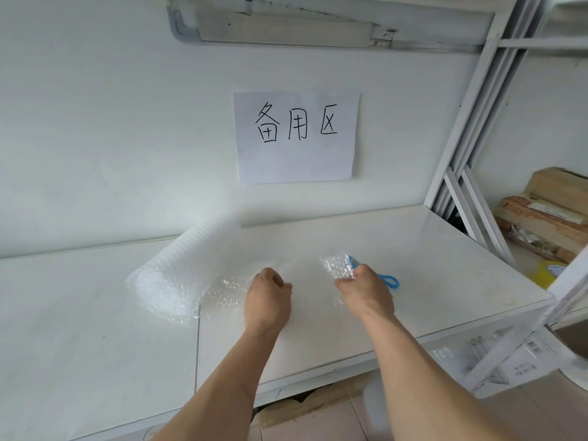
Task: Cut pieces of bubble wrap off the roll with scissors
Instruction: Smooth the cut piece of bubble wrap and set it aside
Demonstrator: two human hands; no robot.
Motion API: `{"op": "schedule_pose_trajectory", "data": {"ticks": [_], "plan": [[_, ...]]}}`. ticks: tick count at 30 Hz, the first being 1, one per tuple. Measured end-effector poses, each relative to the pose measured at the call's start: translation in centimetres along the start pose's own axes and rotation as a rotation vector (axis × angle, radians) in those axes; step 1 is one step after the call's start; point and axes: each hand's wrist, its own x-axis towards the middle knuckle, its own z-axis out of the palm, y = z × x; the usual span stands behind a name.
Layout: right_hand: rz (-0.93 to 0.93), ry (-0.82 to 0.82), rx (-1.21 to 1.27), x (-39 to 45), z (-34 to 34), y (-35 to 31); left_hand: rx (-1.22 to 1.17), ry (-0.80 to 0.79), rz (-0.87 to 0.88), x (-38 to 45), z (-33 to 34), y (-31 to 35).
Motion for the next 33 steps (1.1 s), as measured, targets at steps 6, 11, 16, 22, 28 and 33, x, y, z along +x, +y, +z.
{"op": "schedule_pose_trajectory", "data": {"ticks": [6, 11, 16, 22, 28, 33], "plan": [[-0.065, 0.124, 0.390, 2.5, -2.5, 0.0, -0.506, -0.083, -0.033, -0.8, -0.4, 3.6], [-0.038, 0.173, 0.632, 4.9, -3.5, -0.5, -0.552, -0.094, 0.005, 1.3, 0.4, 6.3], [-0.085, 0.134, 0.560, 7.7, -2.8, -2.1, -0.347, -0.001, 0.018, 6.4, 1.8, 6.3], [-0.149, 0.069, 0.358, 11.9, -0.3, -3.9, -0.002, 0.036, 0.160, 11.8, 3.5, 4.7], [-0.161, 0.032, 0.187, 15.1, 2.1, -3.8, 0.244, 0.048, 0.222, 15.2, 5.3, 3.3], [-0.183, 0.028, -0.035, 16.4, 3.6, -3.2, 0.381, 0.033, 0.213, 16.2, 6.0, 1.9]]}}
